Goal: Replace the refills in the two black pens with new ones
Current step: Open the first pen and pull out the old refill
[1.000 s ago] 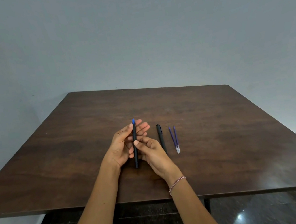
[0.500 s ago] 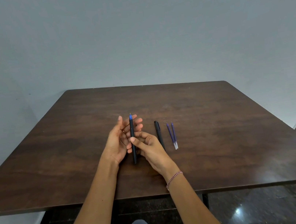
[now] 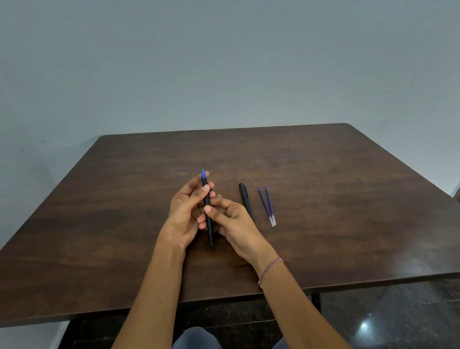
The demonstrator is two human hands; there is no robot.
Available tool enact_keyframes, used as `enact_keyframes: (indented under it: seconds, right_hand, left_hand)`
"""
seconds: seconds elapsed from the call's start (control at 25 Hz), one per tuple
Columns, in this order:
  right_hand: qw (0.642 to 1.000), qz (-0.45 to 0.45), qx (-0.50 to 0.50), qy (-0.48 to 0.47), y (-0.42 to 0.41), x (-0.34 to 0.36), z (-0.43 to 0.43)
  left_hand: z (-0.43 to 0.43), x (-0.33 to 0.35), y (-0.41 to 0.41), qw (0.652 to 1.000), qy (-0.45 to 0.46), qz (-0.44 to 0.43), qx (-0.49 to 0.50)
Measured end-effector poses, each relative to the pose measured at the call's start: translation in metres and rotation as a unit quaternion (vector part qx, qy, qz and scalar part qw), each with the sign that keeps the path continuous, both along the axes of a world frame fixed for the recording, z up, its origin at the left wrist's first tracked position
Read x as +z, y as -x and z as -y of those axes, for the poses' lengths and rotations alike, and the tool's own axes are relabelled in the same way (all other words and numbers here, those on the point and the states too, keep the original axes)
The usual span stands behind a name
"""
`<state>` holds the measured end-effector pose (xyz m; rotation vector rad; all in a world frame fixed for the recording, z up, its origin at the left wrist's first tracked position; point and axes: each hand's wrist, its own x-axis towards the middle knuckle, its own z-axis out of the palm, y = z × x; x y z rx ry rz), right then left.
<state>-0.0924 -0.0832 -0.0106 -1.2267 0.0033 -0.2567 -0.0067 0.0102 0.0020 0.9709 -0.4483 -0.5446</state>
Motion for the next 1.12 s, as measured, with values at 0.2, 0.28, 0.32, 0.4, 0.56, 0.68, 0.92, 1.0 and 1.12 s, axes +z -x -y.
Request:
enact_keyframes:
  seconds: [0.2,0.28,0.32,0.4,0.56,0.68,0.92,1.0,1.12]
  right_hand:
    - [1.0,0.007,-0.008,0.007,-0.0001,0.0024,-0.0019]
    - [1.0,0.006,-0.012,0.013,0.0013,0.0042,-0.0034]
    - [1.0,0.003,-0.018,0.014,0.002,0.0046,-0.0042]
    - [0.999,0.001,-0.031,0.014,0.0023,0.0053,-0.0049]
    - [0.999,0.008,-0.029,0.012,0.0015,0.0035,-0.0032]
    - [1.0,0.016,-0.019,0.013,0.0002,0.0026,-0.0034]
    - [1.0,0.015,-0.012,0.007,-0.0021,-0.0008,-0.0021]
    - [1.0,0.018,-0.014,0.003,-0.0009,-0.0012,-0.0034]
    - [1.0,0.015,-0.017,-0.004,-0.0017,0.0006,-0.0025]
  left_hand:
    - [-0.0017,0.0,-0.0024,0.997,0.034,-0.038,-0.051]
    - [-0.0018,0.0019,-0.001,0.997,0.034,-0.044,-0.052]
    - [-0.0014,0.0024,-0.0003,0.998,0.027,-0.037,-0.043]
    - [-0.0001,0.002,-0.0011,0.999,0.015,-0.026,-0.02]
    - [0.0003,-0.0009,-0.0065,1.0,0.01,-0.022,-0.003]
    - [0.0016,-0.0024,-0.0092,1.0,-0.002,-0.012,0.0]
    - [0.0012,-0.0011,-0.007,0.998,0.033,-0.043,-0.012]
    - [0.0011,-0.0011,-0.004,0.999,0.018,-0.029,0.019]
    - [0.003,-0.0013,-0.003,0.998,0.014,-0.019,0.052]
